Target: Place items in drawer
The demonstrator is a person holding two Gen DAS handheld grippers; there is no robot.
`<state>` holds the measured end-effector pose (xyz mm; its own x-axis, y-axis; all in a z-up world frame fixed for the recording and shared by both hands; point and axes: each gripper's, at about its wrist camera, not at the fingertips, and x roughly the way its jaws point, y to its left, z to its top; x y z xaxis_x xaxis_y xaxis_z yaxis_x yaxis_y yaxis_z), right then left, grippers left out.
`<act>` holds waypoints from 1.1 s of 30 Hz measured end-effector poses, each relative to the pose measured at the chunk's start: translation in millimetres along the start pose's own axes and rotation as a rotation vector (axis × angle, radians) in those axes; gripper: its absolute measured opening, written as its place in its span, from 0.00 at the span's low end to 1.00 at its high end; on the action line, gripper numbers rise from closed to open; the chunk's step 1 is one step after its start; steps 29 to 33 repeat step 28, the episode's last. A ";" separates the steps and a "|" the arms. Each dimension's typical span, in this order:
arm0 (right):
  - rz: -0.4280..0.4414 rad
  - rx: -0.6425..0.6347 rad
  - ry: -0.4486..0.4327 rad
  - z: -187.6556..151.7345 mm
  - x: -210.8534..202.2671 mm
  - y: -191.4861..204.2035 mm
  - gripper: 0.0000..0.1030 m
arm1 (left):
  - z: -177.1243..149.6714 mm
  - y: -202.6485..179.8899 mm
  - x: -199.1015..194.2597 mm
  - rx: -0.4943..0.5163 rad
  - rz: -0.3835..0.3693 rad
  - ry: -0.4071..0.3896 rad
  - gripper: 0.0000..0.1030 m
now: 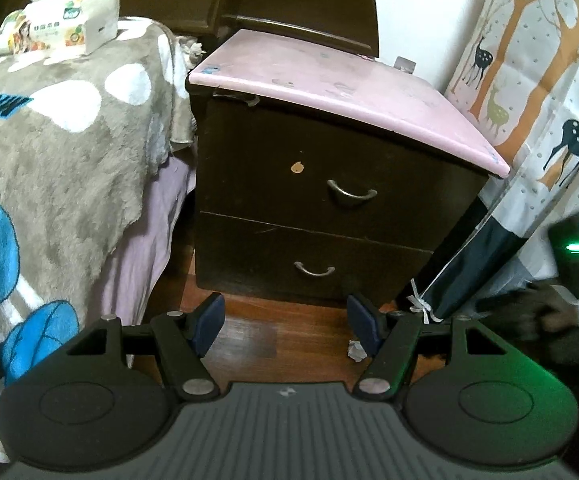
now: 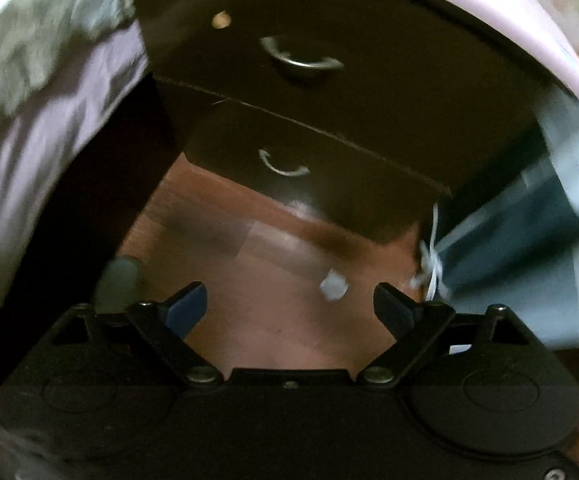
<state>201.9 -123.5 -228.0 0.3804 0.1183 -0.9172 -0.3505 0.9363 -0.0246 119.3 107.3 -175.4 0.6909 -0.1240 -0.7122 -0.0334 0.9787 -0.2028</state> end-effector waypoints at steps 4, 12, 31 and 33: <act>0.024 0.082 -0.035 -20.0 -35.5 -2.0 0.90 | -1.0 -6.3 -1.7 0.021 0.007 -0.004 0.65; -0.031 0.142 -0.167 -42.7 -97.6 -0.2 0.90 | -5.7 -23.5 -20.3 0.032 0.025 -0.042 0.65; -0.106 0.180 -0.318 -68.7 -190.0 0.0 0.92 | 2.7 -91.9 -102.4 0.163 0.109 -0.184 0.78; -0.106 0.180 -0.318 -68.7 -190.0 0.0 0.92 | 2.7 -91.9 -102.4 0.163 0.109 -0.184 0.78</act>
